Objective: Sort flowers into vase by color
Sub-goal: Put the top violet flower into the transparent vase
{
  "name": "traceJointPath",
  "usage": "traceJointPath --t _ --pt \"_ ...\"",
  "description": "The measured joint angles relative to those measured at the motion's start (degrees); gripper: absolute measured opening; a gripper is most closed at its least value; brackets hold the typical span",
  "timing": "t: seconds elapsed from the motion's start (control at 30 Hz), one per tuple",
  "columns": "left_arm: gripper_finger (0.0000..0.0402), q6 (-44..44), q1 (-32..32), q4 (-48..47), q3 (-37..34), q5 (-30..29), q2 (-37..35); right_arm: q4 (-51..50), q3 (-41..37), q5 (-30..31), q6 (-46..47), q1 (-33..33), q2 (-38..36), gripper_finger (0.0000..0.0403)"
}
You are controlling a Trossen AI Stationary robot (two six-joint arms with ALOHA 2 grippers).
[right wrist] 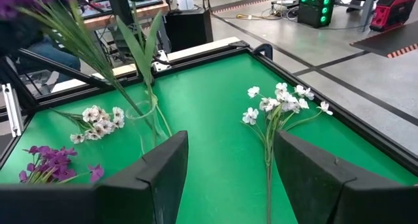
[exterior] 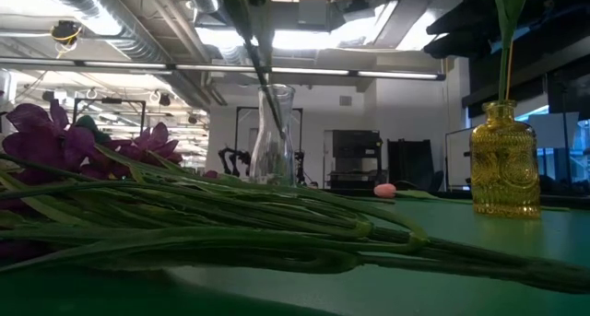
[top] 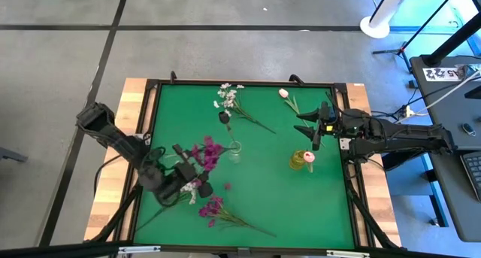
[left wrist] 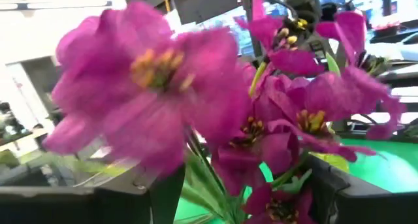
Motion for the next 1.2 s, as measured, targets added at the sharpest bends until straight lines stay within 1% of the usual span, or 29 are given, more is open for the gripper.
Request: traceJointPath --t 0.17,0.23,0.33,0.5,0.63,0.87,1.03,1.2 --pt "0.0214 5.59 -4.0 -0.06 1.92 -8.5 -1.37 0.06 0.0 -0.01 0.02 0.0 0.0 0.0222" --pt "0.0214 6.1 -5.15 0.12 2.0 -8.87 -1.97 0.07 0.0 -0.02 0.0 0.0 0.0 0.0222" --pt "0.0214 4.44 -5.36 0.05 2.0 -6.37 -2.3 0.13 0.0 0.04 0.0 0.0 0.0 0.0222" --pt "0.0214 5.1 -4.11 -0.19 2.0 -8.31 -2.33 0.15 0.0 0.41 0.02 0.0 0.0 0.0222" --pt "0.0214 4.65 -2.43 -0.21 2.0 -5.29 -2.33 0.15 0.0 0.13 0.02 0.0 0.0 0.0222" --pt "0.0214 1.45 3.07 -2.02 2.0 1.1 -2.33 0.17 0.0 0.13 0.02 0.0 0.0 0.0222" --pt "0.0214 -3.33 6.71 -6.46 2.0 3.62 -2.33 0.17 0.0 0.13 0.02 0.0 0.0 0.0222" --pt "0.0226 -10.04 8.7 -11.88 2.0 9.43 -2.33 0.17 0.0 0.13 0.02 0.0 0.0 0.0222"
